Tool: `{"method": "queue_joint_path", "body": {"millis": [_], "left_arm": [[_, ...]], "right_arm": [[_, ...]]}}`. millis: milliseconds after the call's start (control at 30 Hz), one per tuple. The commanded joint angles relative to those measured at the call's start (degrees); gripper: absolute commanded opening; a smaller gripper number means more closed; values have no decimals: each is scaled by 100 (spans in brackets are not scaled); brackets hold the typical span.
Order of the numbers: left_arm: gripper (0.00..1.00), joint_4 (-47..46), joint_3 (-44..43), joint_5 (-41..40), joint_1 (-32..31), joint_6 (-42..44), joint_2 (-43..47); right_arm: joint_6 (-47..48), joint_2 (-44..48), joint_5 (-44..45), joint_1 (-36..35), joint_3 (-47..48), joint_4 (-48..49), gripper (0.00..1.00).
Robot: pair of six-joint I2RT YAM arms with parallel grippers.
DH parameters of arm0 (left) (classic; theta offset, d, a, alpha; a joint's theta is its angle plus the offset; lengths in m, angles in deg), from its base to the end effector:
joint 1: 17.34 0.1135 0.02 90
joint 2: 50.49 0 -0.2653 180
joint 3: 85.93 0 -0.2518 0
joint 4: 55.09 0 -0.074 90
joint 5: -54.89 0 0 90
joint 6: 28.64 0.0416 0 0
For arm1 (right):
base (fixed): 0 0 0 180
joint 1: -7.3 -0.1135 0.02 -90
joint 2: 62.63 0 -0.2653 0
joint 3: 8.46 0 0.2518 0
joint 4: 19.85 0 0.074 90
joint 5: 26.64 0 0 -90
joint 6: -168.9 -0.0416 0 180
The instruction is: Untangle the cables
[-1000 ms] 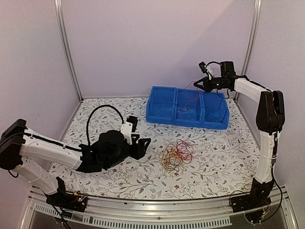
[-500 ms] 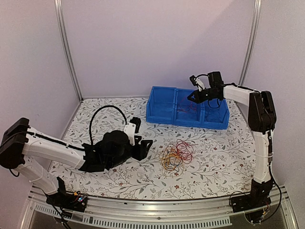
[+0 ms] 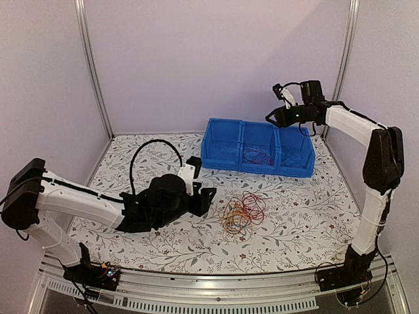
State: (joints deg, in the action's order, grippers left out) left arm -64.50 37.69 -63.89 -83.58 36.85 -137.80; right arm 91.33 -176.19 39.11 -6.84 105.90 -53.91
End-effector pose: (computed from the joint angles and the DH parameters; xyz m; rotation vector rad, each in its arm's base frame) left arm 0.1498 -0.2906 0.2086 0.3691 1.9059 -0.5817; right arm 0.4530 0.1317 0.2988 -0.7251 2.0028 0.4716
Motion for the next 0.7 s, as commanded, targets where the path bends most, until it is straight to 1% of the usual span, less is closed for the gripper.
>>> {"method": "queue_joint_path", "body": {"millis": [0, 33, 67, 100, 133, 167, 233, 267, 300, 367, 433, 467, 500, 533, 600, 667], "left_arm": [[39, 971, -685, -616, -74, -534, -468], [30, 1524, -895, -1108, -64, -1144, -603], [25, 2068, -1092, -1526, -35, -1637, -804], [26, 2374, -1257, -1583, 12, -1726, -937], [28, 2419, -1355, -1393, 73, -1459, -1046], [40, 2253, -1437, -1130, 110, -1152, -1152], [81, 2119, -1553, -775, 118, -873, -1292], [91, 1971, -1548, -502, 120, -711, -1317], [98, 1829, -1528, -451, 110, -658, -1325], [100, 1772, -1486, -632, 75, -908, -1259], [100, 1461, -1393, -481, 79, -911, -1197], [100, 1536, -1434, -341, 100, -1058, -1170], [100, 1537, -1497, 98, 135, -1034, -1161], [100, 1511, -1603, 637, 171, -778, -1187], [100, 2037, -2050, 1494, 219, -566, -1396], [100, 2864, -2535, 1671, 151, -399, -1675]], "right_arm": [[540, 1345, -1422, 1, -1122, -28, 53], [773, 1530, -1741, 3, -1502, 9, 52], [1018, 1756, -2040, -1, -1872, 41, 52], [1159, 1909, -2217, -6, -2225, 71, 52], [1294, 2110, -2251, -10, -2583, 146, 51], [1317, 2198, -2268, -25, -2869, 214, 51], [1381, 2307, -2402, -26, -3321, 181, 50], [1454, 2306, -2461, -40, -3460, 122, 50], [1572, 2284, -2497, -65, -3584, 46, 50], [1756, 2210, -2425, -148, -3811, -19, 51], [1957, 2158, -2309, -216, -3996, -38, 53], [2031, 2138, -2236, -229, -4075, -13, 54], [2107, 2125, -2153, -228, -4132, 29, 54], [2170, 2113, -2074, -227, -4162, 25, 54], [2300, 2044, -1999, -225, -4145, -99, 54], [2507, 1961, -1816, -234, -4135, -182, 54]]}}
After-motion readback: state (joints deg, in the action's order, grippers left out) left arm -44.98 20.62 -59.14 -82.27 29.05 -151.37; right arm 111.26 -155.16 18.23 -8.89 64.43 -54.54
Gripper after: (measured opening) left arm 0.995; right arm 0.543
